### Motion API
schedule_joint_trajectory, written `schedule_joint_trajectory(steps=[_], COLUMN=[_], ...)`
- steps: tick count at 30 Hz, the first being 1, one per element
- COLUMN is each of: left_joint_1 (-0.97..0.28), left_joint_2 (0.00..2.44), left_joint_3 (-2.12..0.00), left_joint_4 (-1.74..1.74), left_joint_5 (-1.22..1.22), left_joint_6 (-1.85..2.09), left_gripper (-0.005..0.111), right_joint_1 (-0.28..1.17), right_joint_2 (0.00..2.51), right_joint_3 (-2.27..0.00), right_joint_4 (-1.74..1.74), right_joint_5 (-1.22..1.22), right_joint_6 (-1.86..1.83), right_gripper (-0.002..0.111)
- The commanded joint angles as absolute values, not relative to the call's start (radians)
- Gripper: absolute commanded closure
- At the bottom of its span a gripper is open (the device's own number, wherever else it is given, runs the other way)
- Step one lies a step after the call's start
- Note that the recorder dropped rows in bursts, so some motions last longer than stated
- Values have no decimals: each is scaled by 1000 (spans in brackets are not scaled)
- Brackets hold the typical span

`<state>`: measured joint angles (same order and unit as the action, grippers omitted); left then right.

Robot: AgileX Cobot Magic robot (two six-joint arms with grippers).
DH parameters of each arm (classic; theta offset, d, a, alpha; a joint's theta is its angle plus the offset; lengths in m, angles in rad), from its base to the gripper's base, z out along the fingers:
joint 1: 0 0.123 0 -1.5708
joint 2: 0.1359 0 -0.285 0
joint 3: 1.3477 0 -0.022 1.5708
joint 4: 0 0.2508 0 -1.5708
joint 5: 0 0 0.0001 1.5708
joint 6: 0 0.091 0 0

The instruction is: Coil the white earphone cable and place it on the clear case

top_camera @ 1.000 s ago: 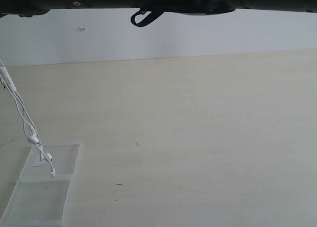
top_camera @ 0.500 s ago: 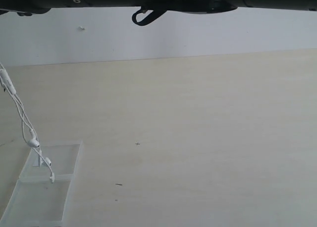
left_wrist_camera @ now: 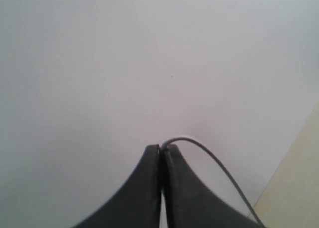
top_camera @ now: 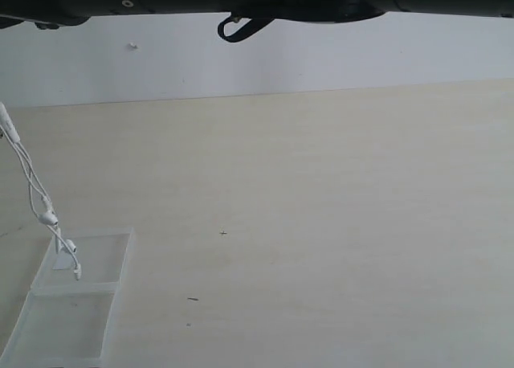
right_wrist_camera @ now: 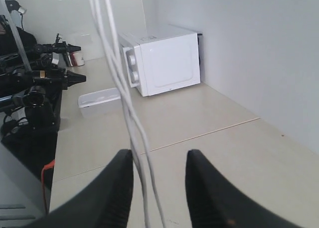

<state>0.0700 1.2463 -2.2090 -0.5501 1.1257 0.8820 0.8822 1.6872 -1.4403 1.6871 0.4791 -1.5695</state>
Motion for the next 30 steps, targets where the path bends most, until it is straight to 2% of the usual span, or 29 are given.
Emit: schedule_joint_trajectory(steps=[1,11,30], left_joint_1=[71,71,71], left_joint_2=[1241,1241,1241], left_joint_3=[-2213,-2213,-2213], left_joint_4=[-556,-556,-556], left_joint_5=[1113,1113,1113], left_joint_6=[880,880,880], left_gripper=[107,107,107], right_joint_1=[884,884,884], right_joint_2=[1675,1675,1675], right_joint_3=[-1447,-1447,-1447], right_joint_4=[1683,1683,1638], right_joint_5=[479,479,479], right_joint_6=[-1548,-1539,-1517], right_gripper=[73,74,98])
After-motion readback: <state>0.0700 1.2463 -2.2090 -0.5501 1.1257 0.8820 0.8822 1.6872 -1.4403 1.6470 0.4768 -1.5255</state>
